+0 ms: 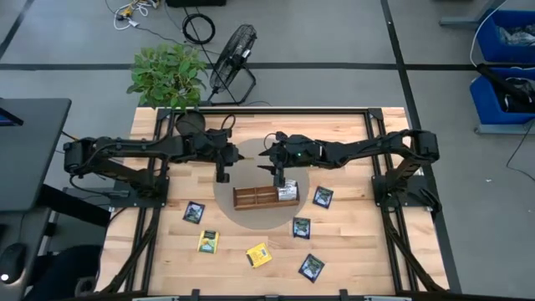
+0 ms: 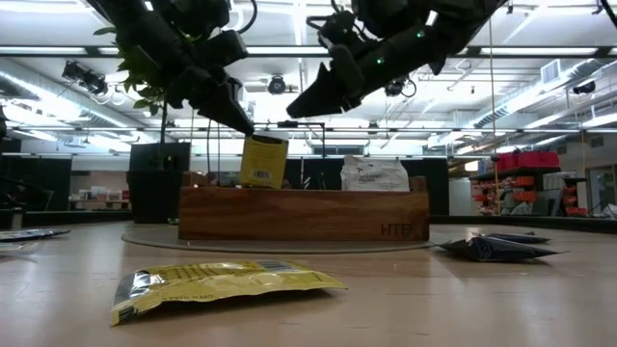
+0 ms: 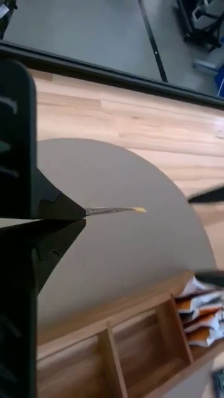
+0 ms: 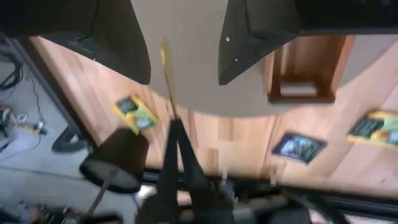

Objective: Pick & Place Tea
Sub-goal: Put the yellow tea bag into the middle section of the wooden organizer

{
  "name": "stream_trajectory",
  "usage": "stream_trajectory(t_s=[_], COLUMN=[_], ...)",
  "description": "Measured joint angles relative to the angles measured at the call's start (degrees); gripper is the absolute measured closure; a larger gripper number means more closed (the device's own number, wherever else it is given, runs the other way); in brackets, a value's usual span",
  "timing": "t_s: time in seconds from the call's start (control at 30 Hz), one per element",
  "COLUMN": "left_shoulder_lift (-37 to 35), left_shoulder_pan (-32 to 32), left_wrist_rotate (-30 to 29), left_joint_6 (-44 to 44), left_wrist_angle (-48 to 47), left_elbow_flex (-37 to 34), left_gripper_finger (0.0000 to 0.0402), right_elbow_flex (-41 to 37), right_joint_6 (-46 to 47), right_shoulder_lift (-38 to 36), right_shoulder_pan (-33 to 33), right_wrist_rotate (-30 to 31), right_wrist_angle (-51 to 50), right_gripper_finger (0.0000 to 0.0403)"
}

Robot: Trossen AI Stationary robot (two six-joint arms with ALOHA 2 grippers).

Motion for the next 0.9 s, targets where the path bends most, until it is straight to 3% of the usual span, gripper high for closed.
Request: stream_trajectory(t_s=[0.6,0.77,0.9], left_shoulder_lift=[0.14,0.15,0.15], left_shoulder_pan=[-2.43,-2.45,-2.43], left_wrist_rotate=[1.34,1.32,1.32], left_joint_6=[0.63,0.32,0.17], left_wrist_angle=[-0.84,-0.63,-0.37], left_elbow_flex=[4.17,4.17,4.17], left_gripper_finger=[0.0401,0.0401,0.0401], right_elbow_flex=[0.47,0.47,0.47], right_joint_6=[-0.56,-0.57,-0.79], right_shoulder_lift=[1.86,1.86,1.86], right_shoulder_pan=[-0.93,-0.91,-0.91], right_wrist_rotate=[-0.43,-2.64,-3.17], right_wrist_angle=[-0.31,0.05,0.53], right_gripper_finger=[0.0215,0.0259,0.032])
